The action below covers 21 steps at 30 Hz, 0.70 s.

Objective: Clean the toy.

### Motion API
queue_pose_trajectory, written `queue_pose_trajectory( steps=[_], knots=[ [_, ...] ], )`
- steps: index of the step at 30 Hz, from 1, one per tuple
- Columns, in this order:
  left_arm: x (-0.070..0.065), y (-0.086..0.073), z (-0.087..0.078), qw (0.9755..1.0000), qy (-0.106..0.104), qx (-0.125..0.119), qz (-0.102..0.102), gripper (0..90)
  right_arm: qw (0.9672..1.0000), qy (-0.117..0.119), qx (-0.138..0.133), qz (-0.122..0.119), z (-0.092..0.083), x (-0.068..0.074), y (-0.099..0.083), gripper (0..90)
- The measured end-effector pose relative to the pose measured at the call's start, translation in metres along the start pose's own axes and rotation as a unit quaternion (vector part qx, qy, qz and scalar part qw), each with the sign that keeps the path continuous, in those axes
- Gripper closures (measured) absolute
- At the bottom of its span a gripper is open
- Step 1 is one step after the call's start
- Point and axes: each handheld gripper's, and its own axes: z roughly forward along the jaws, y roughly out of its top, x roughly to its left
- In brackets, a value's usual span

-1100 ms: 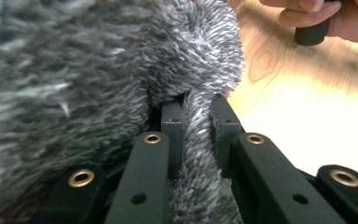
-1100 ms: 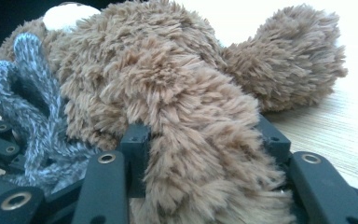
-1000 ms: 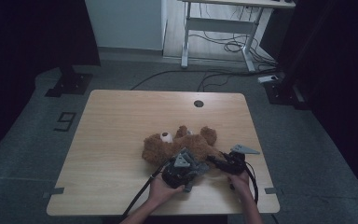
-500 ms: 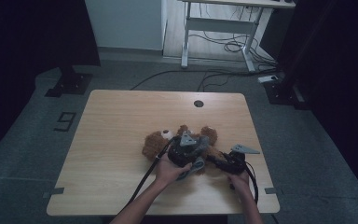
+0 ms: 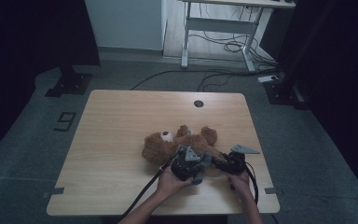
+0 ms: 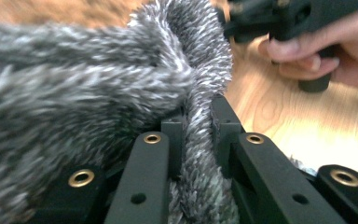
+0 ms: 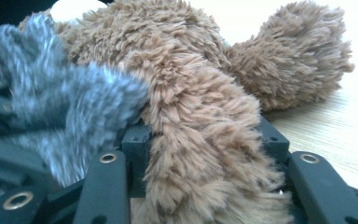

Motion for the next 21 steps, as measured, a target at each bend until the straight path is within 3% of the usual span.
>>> queue_pose_trajectory(
  steps=[7, 13, 15, 18, 21],
  knots=[
    [-0.001, -0.024, 0.010, 0.9996, -0.006, 0.028, -0.002, 79.0, 1.0000, 0.005, 0.003, -0.003, -0.001, -0.001, 0.000, 51.7],
    [0.000, -0.027, 0.002, 0.9997, -0.011, 0.021, -0.009, 79.0, 1.0000, 0.005, 0.003, -0.002, -0.001, 0.000, 0.001, 51.8],
    [0.000, -0.025, -0.003, 0.9997, -0.016, 0.014, -0.013, 79.0, 1.0000, 0.004, 0.002, -0.001, -0.001, 0.000, 0.001, 51.9],
    [0.002, -0.018, -0.020, 0.9992, -0.029, -0.016, -0.022, 78.9, 1.0000, 0.005, 0.001, 0.001, -0.001, 0.000, 0.001, 52.0],
    [0.009, -0.005, -0.042, 0.9981, -0.014, -0.055, -0.021, 78.8, 1.0000, 0.005, 0.002, 0.004, -0.001, -0.001, 0.001, 52.0]
  ],
)
